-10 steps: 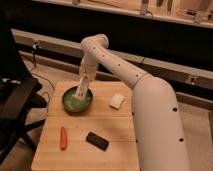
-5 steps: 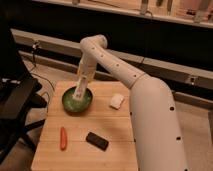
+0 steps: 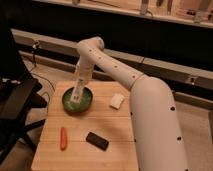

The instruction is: Place the bottle in the ceramic bowl

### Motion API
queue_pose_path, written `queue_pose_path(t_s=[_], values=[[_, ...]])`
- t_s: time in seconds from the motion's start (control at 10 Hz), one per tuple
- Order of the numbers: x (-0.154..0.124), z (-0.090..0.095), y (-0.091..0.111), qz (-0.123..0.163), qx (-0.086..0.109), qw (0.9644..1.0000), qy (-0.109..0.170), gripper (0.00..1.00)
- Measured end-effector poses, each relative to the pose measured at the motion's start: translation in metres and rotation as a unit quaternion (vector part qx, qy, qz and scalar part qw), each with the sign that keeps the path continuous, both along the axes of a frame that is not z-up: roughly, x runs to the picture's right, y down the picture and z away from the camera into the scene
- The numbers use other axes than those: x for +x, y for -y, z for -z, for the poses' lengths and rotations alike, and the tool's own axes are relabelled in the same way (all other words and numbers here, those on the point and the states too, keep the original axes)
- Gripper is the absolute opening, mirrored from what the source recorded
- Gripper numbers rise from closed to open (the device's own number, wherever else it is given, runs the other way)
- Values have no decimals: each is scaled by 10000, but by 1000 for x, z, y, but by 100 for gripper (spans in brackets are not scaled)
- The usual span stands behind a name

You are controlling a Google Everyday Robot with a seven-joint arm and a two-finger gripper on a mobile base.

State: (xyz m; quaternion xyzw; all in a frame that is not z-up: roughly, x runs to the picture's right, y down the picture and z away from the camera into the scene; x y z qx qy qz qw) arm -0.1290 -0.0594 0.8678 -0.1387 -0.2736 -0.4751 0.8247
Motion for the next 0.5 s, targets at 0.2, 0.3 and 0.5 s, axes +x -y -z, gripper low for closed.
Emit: queue_pose_path(t_s=[0.2,0.3,0.5], values=[[0,-3,-2,18,-34,10000,10,80],[3,-1,3,26,7,10000,-27,80],[3,0,4,31,15,10000,-26,80]])
